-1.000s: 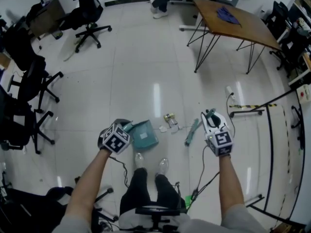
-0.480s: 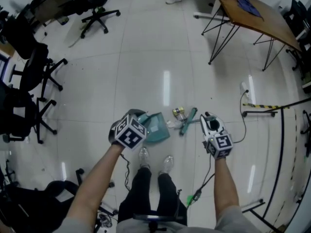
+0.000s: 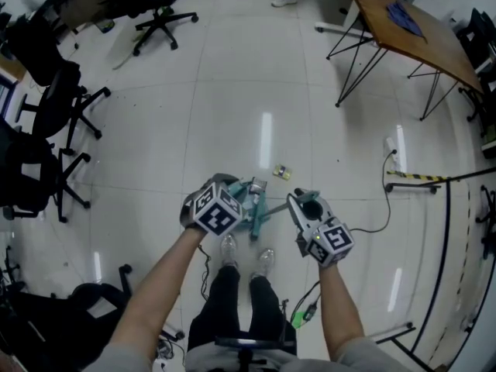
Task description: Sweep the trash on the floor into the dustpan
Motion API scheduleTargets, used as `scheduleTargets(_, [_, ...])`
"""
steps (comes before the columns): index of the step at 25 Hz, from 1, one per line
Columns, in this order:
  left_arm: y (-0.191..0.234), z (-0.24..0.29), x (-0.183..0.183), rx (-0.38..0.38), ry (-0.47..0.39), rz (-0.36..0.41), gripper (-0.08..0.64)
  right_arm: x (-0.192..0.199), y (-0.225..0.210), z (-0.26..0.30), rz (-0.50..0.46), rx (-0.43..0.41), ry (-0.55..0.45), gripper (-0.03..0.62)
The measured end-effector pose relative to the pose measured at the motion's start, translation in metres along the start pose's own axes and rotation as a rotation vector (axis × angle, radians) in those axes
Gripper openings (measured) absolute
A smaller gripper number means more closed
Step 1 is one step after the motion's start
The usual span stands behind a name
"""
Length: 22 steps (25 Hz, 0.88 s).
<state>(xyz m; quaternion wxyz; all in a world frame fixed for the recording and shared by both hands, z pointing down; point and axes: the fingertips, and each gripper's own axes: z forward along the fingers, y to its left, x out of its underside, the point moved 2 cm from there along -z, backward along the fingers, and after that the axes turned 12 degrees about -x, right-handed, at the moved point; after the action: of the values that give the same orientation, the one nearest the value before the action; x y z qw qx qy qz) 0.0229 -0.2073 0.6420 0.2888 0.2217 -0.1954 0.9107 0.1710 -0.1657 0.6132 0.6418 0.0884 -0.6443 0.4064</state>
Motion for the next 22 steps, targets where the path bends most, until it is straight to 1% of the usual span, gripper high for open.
scheduleTargets(3, [0.004,-0.004,0.004,0.012,0.007,0.004,0.107,-0.009,0.018,0.010,-0.003,-0.028,0.007,0.091])
scheduleTargets(6, [0.013,-0.008,0.015,0.024,0.013,0.010,0.107,-0.032,0.025,0.014,-0.048,-0.033,-0.006,0.086])
scheduleTargets(9, [0.027,-0.014,0.021,0.034,0.009,-0.011,0.107,-0.065,0.022,0.015,-0.099,-0.015,-0.010,0.084])
scheduleTargets(12, [0.037,-0.017,0.022,0.053,0.005,-0.027,0.107,-0.092,0.012,0.013,-0.150,0.030,-0.013,0.084])
scheduleTargets(15, [0.048,-0.020,0.013,0.065,-0.003,-0.022,0.107,-0.112,-0.008,0.009,-0.211,0.081,0.001,0.084])
scheduleTargets(18, [0.060,-0.015,-0.003,0.057,-0.006,-0.026,0.107,-0.128,-0.045,0.004,-0.264,0.124,0.025,0.085])
scheduleTargets(20, [0.062,-0.003,-0.015,0.052,0.003,-0.032,0.107,-0.133,-0.076,0.005,-0.286,0.135,0.034,0.086])
scheduleTargets(22, [0.056,0.011,-0.021,0.055,0.013,-0.035,0.107,-0.126,-0.106,0.010,-0.290,0.129,0.046,0.086])
